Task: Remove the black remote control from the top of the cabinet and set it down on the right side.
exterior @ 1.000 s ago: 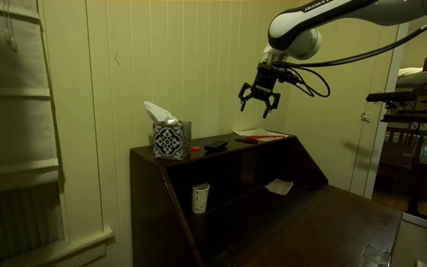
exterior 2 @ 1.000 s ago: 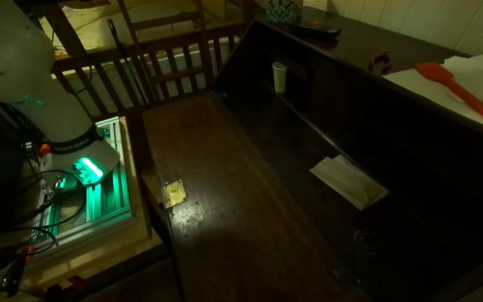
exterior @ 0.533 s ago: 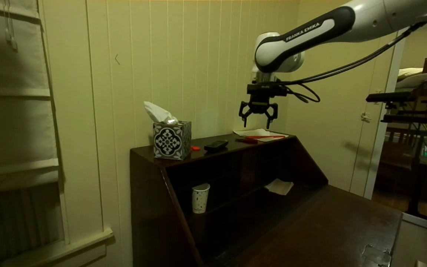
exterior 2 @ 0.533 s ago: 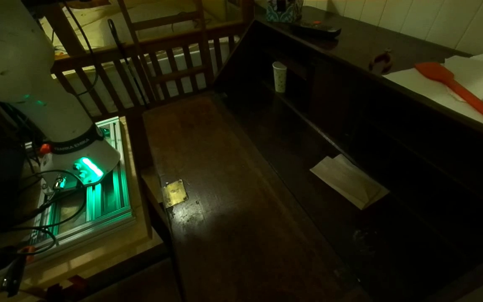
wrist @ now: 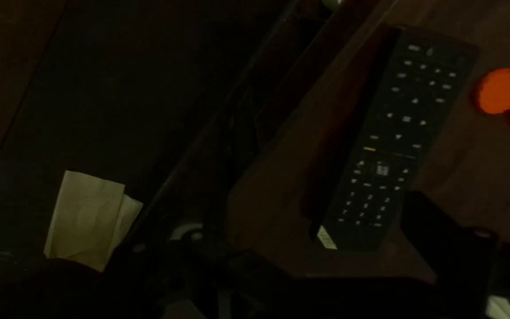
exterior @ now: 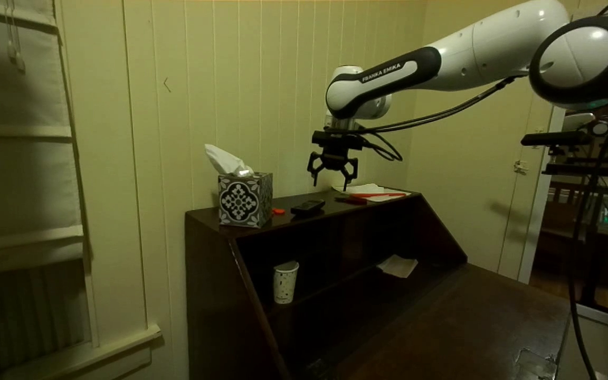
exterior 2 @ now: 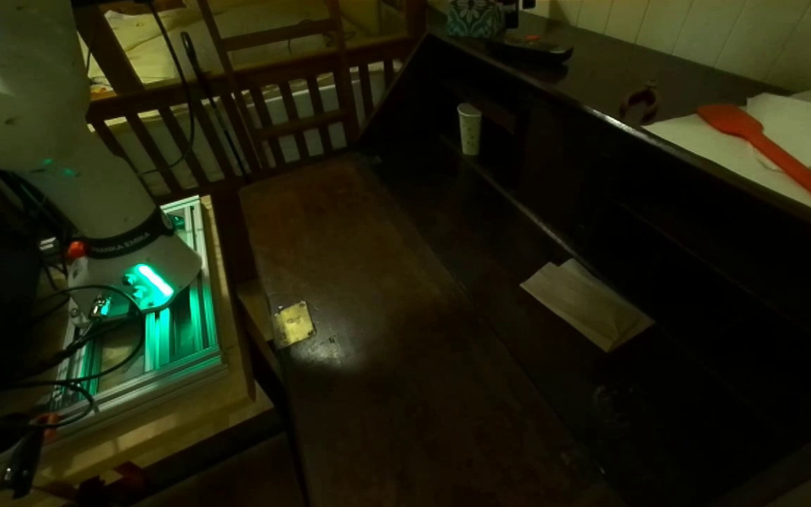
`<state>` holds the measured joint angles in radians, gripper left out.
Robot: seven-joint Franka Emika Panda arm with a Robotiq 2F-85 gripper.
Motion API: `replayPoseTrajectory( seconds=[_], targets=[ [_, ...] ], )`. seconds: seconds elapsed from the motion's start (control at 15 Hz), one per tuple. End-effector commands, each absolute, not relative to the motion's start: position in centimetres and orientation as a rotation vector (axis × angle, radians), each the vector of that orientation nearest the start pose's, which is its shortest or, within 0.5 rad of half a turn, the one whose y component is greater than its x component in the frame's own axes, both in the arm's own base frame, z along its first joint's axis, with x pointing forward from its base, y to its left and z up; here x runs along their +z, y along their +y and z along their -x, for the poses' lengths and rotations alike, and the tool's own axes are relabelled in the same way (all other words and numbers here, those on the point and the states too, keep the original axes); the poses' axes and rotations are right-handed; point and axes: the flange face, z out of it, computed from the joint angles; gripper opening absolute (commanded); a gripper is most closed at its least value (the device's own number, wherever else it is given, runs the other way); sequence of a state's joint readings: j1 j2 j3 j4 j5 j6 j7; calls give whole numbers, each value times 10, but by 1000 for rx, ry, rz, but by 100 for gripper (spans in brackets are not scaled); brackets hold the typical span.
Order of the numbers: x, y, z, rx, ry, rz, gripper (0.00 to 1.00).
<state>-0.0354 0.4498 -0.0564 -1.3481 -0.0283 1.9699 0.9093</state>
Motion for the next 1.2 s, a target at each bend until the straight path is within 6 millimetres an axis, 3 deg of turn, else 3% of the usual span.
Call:
replayPoseTrajectory(
  seconds=[0.0,0.4,1.07,1.13],
  targets=[
    [479,-47,-742,-288,1507,2653,100],
    [453,-30,-769,-234,1548,2623,100],
    [423,-28,-778,-125,1610,2612,100],
    [422,-27,-778,-125,1607,2617,75]
  ],
)
